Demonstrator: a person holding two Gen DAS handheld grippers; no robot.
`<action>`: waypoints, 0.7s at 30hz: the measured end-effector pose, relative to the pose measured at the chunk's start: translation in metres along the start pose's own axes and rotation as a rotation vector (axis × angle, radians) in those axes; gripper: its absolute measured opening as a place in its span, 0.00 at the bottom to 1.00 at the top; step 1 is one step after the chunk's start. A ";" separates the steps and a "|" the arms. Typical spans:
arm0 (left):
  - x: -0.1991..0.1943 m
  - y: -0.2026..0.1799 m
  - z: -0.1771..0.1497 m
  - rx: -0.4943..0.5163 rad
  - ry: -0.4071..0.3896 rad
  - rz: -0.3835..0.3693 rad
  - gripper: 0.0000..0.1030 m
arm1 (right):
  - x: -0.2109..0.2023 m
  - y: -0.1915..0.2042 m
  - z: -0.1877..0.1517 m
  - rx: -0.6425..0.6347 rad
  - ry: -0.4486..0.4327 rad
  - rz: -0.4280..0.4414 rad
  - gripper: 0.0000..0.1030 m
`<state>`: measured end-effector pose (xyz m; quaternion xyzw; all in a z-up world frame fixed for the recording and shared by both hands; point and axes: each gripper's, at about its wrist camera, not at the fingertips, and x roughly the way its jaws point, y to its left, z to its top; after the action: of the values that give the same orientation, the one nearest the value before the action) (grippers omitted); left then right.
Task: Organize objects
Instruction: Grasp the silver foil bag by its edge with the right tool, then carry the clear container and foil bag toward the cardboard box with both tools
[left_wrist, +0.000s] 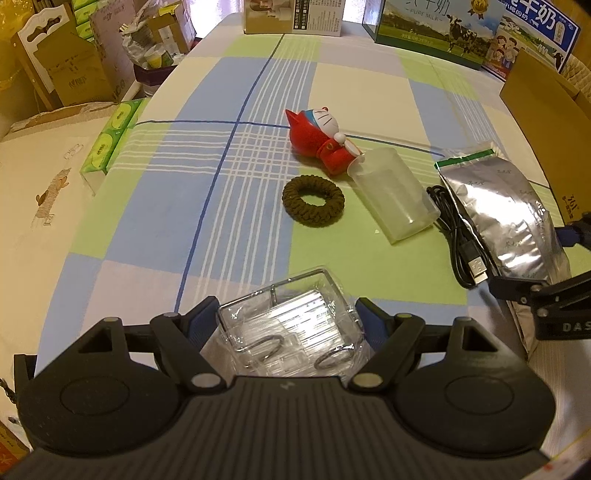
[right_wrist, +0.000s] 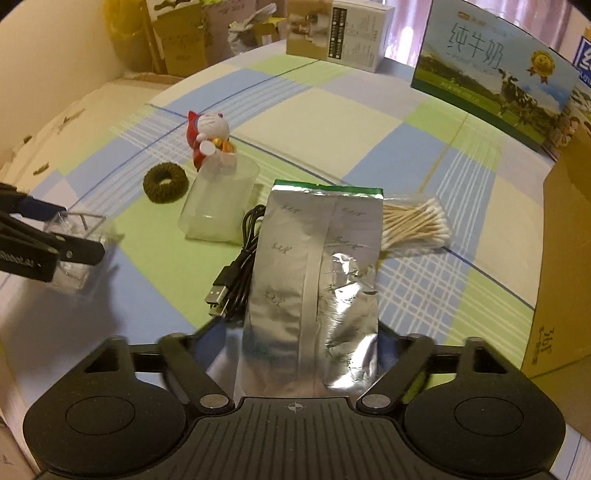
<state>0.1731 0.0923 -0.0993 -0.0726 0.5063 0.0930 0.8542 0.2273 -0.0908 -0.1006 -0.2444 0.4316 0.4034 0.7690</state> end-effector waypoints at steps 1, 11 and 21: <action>0.000 0.001 0.000 0.000 -0.001 -0.003 0.75 | 0.000 0.001 -0.001 -0.002 0.001 -0.011 0.65; 0.001 0.002 0.001 0.021 -0.007 -0.019 0.75 | -0.009 -0.002 -0.010 0.052 -0.012 0.002 0.34; 0.000 0.001 0.001 0.049 -0.016 -0.041 0.75 | -0.037 -0.005 -0.019 0.145 -0.072 -0.004 0.29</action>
<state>0.1741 0.0938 -0.0992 -0.0611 0.4999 0.0636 0.8616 0.2115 -0.1222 -0.0786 -0.1743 0.4315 0.3777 0.8005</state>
